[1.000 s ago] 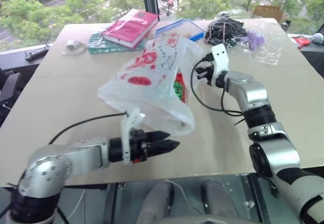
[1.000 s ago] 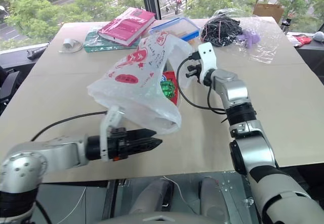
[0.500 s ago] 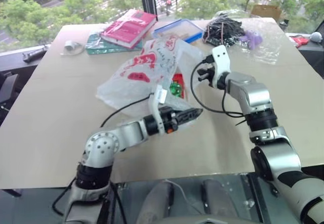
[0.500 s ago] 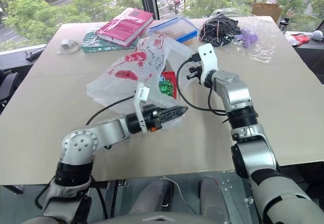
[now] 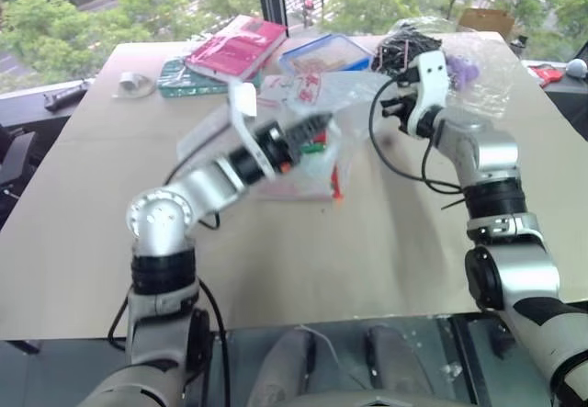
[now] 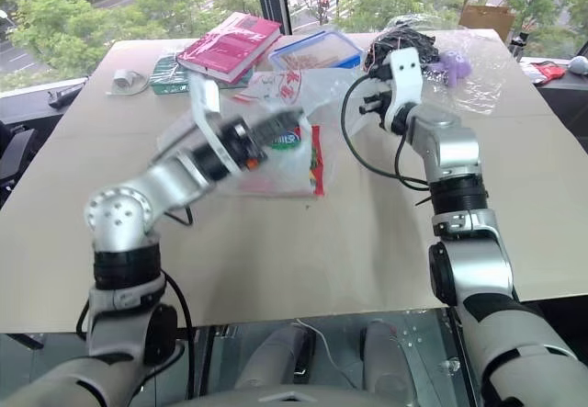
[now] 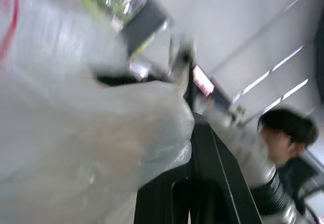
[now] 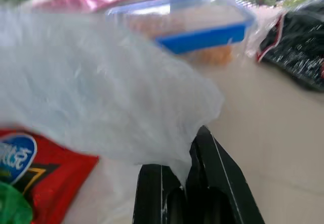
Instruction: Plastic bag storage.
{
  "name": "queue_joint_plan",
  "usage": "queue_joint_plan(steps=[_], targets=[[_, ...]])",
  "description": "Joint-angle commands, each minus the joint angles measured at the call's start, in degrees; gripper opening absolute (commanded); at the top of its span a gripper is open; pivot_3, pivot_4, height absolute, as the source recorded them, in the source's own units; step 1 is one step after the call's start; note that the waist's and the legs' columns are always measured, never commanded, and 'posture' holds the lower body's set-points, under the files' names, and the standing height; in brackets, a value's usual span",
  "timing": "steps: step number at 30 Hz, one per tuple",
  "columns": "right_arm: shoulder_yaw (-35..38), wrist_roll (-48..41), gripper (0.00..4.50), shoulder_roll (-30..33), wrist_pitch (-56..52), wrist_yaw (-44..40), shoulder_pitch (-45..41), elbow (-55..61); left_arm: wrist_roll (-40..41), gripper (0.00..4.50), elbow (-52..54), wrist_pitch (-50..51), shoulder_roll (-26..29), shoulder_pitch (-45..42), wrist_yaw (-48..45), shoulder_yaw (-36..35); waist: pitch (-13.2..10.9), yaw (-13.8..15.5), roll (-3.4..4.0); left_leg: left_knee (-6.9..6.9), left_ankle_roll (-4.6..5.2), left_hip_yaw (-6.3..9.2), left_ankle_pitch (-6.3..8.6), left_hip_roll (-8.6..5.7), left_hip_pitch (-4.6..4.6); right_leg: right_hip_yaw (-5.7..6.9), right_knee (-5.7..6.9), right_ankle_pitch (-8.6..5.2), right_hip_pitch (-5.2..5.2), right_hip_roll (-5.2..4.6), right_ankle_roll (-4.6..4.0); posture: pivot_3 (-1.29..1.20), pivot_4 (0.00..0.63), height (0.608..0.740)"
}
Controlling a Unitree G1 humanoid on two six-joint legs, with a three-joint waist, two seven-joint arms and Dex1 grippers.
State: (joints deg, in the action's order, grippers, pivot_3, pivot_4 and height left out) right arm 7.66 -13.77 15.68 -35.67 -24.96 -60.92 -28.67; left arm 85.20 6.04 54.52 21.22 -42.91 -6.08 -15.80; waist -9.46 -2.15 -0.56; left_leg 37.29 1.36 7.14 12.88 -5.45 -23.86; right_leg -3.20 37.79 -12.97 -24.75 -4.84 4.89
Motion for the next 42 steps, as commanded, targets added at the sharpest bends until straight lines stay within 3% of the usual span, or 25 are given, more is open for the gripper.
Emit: queue_joint_plan(steps=[1,4,6,10,17,22,28,34,40,41,42], targets=[[7.51,-7.20,0.00,2.58,0.18,-1.66,-7.94,0.56,5.28,0.03,-6.90,-3.59,3.08,-13.20,0.52,-6.00,-0.02,-0.01,-0.03,0.00,0.01,-0.01,0.01,-0.01,0.01,0.00,-0.01,0.00,0.02,-0.01,0.00,0.00,0.150,0.740],[13.23,-12.85,0.00,5.27,-0.85,-1.55,-16.22,-0.23,2.22,0.03,-19.04,-6.87,7.45,-26.26,-1.82,-8.92,-0.47,-0.13,-0.16,0.01,0.02,-0.04,0.01,-0.02,0.01,-0.02,-0.02,-0.01,0.02,-0.02,0.00,0.00,0.150,0.740],[14.61,-14.62,0.00,6.61,-1.17,-1.42,-19.68,-0.42,-1.23,0.03,-26.78,-8.66,9.25,-31.76,-3.48,-9.36,-0.47,-0.20,-0.16,0.12,-0.01,0.05,-0.02,-0.11,-0.75,0.05,0.13,0.02,-0.72,-0.06,-0.01,0.00,0.150,0.740],[17.19,-16.51,0.00,10.78,-0.16,0.08,-26.63,-1.55,-12.34,0.03,-44.99,-15.36,11.34,-42.44,-9.32,-8.52,-0.47,-0.19,-0.15,-0.05,-0.01,0.08,-0.03,-0.18,-0.96,0.37,-0.08,0.00,-0.94,-0.14,-0.02,0.00,0.150,0.740],[15.95,-16.35,0.00,16.82,-3.05,1.16,-25.46,3.90,-23.87,0.03,-56.13,-16.45,9.14,-46.46,-19.15,-6.80,-0.49,-0.33,-0.16,-0.11,0.06,-0.01,0.01,-0.21,-0.95,0.56,-0.05,0.00,-0.98,-0.30,-0.02,0.00,0.150,0.740],[17.69,-20.84,0.00,16.51,-14.22,6.23,-10.83,23.80,-27.82,0.03,-49.07,-10.52,4.89,-39.03,-20.17,-4.93,-0.48,-0.71,-0.15,-0.15,0.06,-0.07,0.02,-0.13,-0.95,0.44,0.14,0.00,-1.06,-0.31,-0.02,0.00,0.150,0.740],[17.32,-22.32,0.00,13.61,-22.42,13.18,10.26,42.49,-30.26,0.03,-30.26,-4.59,-0.22,-22.25,-16.46,-1.59,-0.46,-1.30,-0.12,0.08,0.08,-0.20,0.02,-0.12,-0.92,0.21,0.24,0.01,-1.16,-0.31,-0.02,0.00,0.150,0.740],[10.68,-18.17,0.00,11.01,-22.02,16.02,29.17,53.20,-34.00,0.03,-18.39,-3.70,-0.63,-9.86,-15.11,0.83,-0.42,-1.21,-0.14,0.26,0.09,-0.38,0.02,-0.13,-0.74,0.07,0.56,0.02,-1.08,-0.28,-0.01,0.00,0.150,0.740],[4.89,-12.60,0.00,16.80,-17.20,11.97,44.54,61.64,-38.72,0.03,-6.64,-6.53,1.18,1.59,-18.80,4.87,-0.41,-0.15,-0.13,0.37,0.09,-0.52,0.03,-0.15,-0.51,-0.04,0.76,0.02,-0.93,-0.26,0.00,0.00,0.150,0.740],[5.63,-13.21,0.59,16.95,-16.70,11.40,46.33,63.10,-38.73,0.00,-4.73,-6.33,2.13,3.45,-20.81,5.61,-0.40,-0.05,-0.14,0.37,0.10,-0.53,0.03,-0.15,-0.47,-0.04,0.75,0.02,-0.90,-0.26,0.00,0.00,0.150,0.740],[6.22,-13.66,0.93,17.70,-16.25,10.34,48.07,64.84,-39.69,0.26,-2.00,-7.41,3.55,5.87,-22.81,6.49,-0.40,-0.07,-0.14,0.36,0.09,-0.52,0.03,-0.13,-0.45,-0.03,0.74,0.02,-0.87,-0.23,0.00,0.00,0.150,0.740]])
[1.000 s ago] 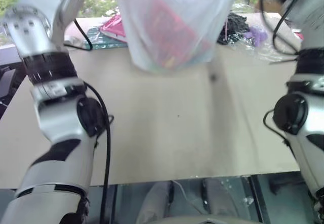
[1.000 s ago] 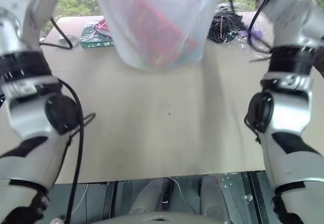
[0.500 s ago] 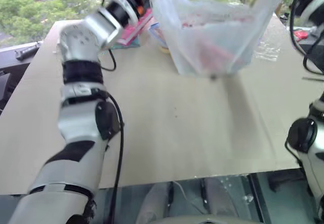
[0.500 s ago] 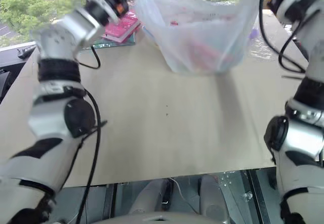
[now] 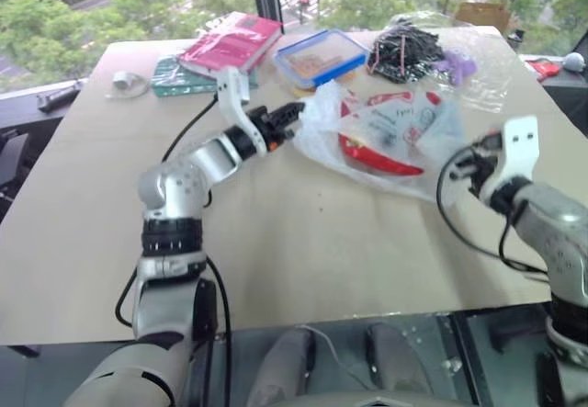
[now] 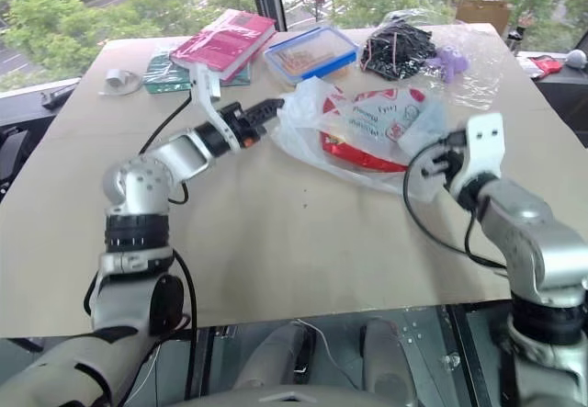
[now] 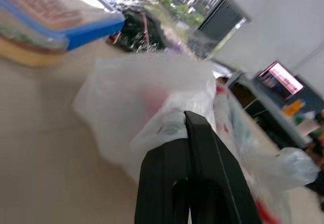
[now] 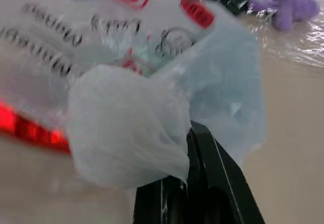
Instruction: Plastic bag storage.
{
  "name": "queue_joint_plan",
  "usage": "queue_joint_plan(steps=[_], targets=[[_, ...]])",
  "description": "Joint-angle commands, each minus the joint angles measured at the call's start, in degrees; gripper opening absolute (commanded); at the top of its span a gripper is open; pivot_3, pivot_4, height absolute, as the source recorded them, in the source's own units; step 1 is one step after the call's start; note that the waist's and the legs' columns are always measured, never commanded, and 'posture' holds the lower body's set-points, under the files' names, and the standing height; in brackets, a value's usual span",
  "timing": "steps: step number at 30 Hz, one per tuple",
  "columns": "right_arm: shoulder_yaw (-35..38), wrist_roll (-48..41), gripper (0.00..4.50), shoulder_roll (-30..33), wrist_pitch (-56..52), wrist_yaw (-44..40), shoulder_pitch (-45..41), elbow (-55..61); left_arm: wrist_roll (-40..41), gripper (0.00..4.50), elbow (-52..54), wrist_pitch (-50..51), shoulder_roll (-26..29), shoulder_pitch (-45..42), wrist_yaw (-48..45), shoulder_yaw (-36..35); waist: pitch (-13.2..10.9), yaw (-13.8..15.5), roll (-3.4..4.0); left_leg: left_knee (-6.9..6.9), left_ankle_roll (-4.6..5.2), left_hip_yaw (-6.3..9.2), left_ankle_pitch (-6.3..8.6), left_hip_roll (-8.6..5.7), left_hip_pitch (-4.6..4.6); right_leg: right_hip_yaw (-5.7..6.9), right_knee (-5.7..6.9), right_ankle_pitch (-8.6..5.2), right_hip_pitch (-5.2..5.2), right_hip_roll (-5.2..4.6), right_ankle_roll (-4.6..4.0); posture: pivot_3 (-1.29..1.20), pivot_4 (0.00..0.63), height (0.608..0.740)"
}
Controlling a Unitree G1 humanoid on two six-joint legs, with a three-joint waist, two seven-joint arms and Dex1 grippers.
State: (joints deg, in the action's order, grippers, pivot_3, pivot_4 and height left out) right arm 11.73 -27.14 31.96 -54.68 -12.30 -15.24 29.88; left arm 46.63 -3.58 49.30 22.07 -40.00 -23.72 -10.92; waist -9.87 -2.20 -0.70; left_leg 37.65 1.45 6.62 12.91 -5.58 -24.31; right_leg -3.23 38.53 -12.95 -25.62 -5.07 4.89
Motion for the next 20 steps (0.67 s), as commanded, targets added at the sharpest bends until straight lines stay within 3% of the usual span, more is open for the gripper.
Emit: queue_joint_plan(steps=[1,3,7,8,10,14,20], targets=[[2.84,-0.89,1.37,2.30,2.89,-3.55,4.16,8.17,-1.54,0.54,10.27,-2.67,3.96,5.27,-6.67,2.04,0.00,-0.05,0.00,0.00,0.00,-0.03,0.00,0.01,0.02,-0.03,0.01,0.00,0.00,0.02,0.00,0.00,0.150,0.740],[5.22,-2.45,2.27,4.07,3.36,-6.37,7.71,12.08,-2.07,1.18,14.15,-3.42,5.51,8.91,-7.18,1.38,0.00,0.10,0.00,-0.02,0.00,-0.08,0.00,0.03,0.13,-0.09,0.02,0.00,0.09,0.02,0.00,0.00,0.150,0.740],[12.80,-7.31,4.20,5.83,3.41,-11.02,14.33,17.60,-2.08,2.98,20.37,-5.29,7.93,14.96,-8.71,-0.76,0.00,0.50,0.00,-0.17,0.26,-0.01,0.16,0.11,0.63,0.05,-0.29,0.00,0.68,0.04,0.01,0.00,0.150,0.740],[16.52,-9.53,4.50,6.45,3.40,-13.86,18.29,19.28,-3.44,3.54,22.56,-6.73,9.47,18.05,-9.21,-1.60,0.00,0.54,-0.01,-0.19,0.28,0.04,0.19,0.18,0.74,0.13,-0.48,0.00,0.89,0.08,0.01,0.00,0.150,0.740],[22.69,-11.53,4.50,8.32,4.39,-20.64,27.08,22.01,-5.82,4.48,25.70,-8.76,12.12,23.65,-9.97,-3.40,0.03,1.03,0.00,-0.19,0.31,0.09,0.20,0.20,0.78,0.20,-0.62,0.00,1.03,0.09,0.01,0.00,0.150,0.740],[29.90,-13.10,4.50,10.02,7.17,-26.63,37.01,22.93,-8.43,4.48,27.56,-11.49,16.29,31.56,-12.50,-4.41,0.03,1.57,0.01,-0.30,0.43,0.01,0.30,0.25,0.90,0.18,-0.73,-0.01,1.15,0.08,0.00,0.00,0.150,0.740],[30.25,-8.17,4.50,10.85,13.14,-29.69,41.26,16.78,-11.01,4.48,27.80,-15.16,15.56,37.15,-11.28,-5.78,0.04,1.83,-0.12,-0.29,0.22,0.04,0.52,0.55,1.66,0.55,-1.52,-0.24,2.28,0.01,0.14,0.00,0.150,0.740]])
